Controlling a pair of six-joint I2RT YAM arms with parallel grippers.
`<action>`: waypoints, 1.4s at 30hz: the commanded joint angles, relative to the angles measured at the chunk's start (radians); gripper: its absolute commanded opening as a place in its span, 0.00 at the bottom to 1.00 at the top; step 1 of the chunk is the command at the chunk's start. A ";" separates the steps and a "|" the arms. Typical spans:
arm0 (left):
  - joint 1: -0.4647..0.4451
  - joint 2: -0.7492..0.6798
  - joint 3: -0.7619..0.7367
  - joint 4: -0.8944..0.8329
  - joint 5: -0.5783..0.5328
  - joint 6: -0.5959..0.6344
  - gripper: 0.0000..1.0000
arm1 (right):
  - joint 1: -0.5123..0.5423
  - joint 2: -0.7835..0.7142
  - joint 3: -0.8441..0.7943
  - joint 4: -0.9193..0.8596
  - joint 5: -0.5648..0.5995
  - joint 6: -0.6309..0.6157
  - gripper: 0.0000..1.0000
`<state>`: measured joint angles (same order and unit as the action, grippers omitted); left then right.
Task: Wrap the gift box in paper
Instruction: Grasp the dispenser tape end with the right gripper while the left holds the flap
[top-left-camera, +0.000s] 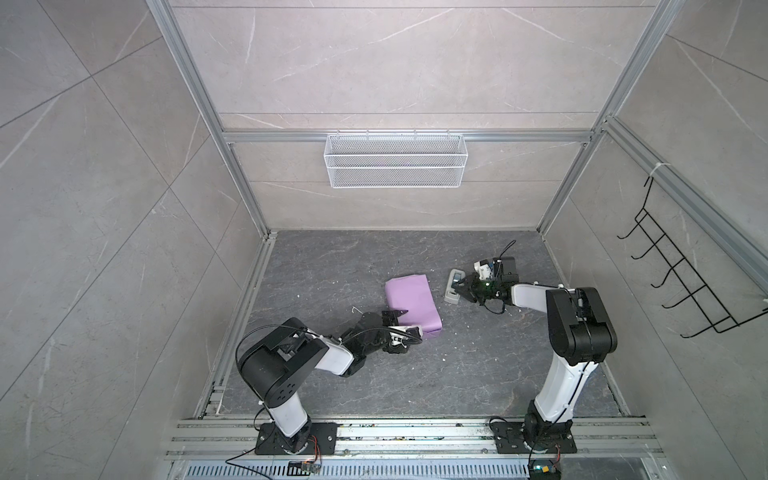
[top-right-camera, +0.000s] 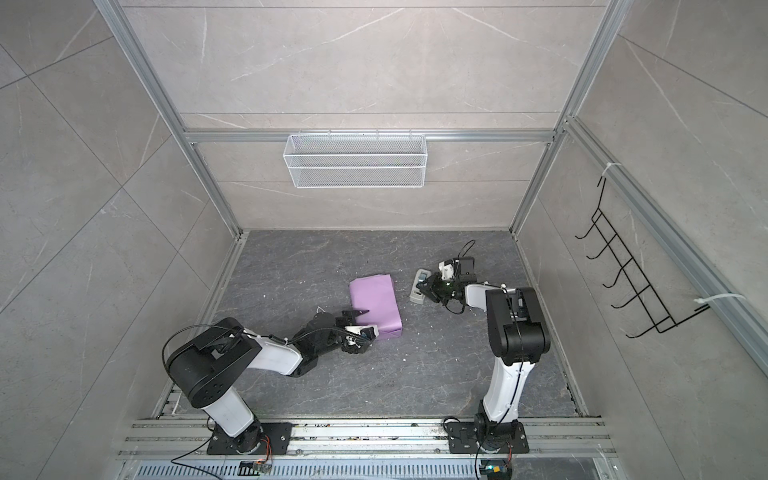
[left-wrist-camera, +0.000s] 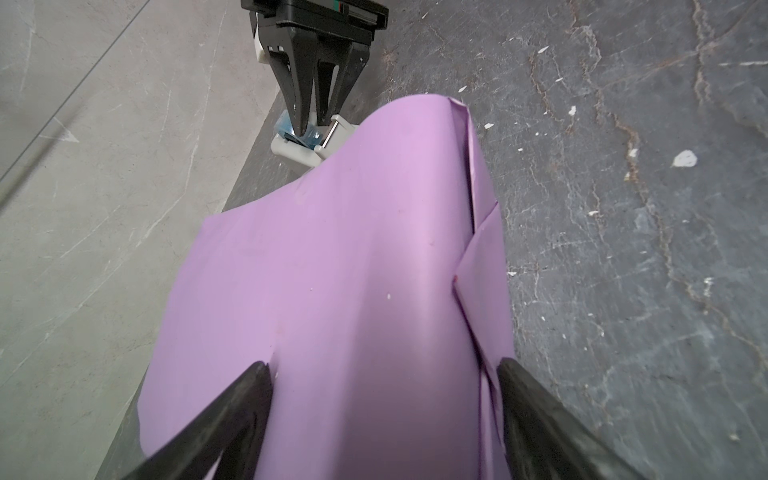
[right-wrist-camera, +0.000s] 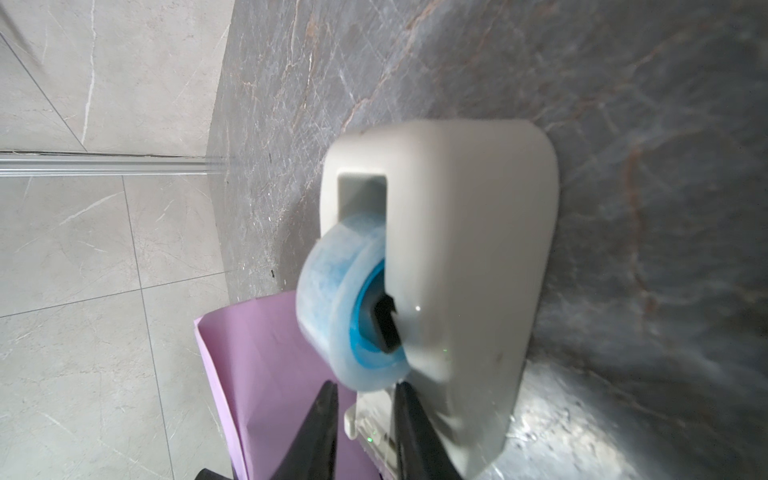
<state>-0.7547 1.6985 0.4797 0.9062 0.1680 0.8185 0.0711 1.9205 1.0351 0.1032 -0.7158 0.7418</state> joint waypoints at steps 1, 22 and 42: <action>0.011 0.004 -0.002 -0.043 0.003 -0.028 0.85 | 0.008 0.057 -0.016 -0.103 0.015 0.014 0.27; 0.012 0.006 -0.004 -0.038 0.004 -0.029 0.85 | 0.027 0.090 -0.014 -0.082 0.002 0.047 0.24; 0.012 0.008 -0.002 -0.038 0.001 -0.027 0.85 | 0.040 0.112 -0.023 -0.037 -0.028 0.045 0.21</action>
<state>-0.7544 1.6985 0.4797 0.9062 0.1680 0.8181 0.0696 1.9568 1.0447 0.1513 -0.7609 0.7753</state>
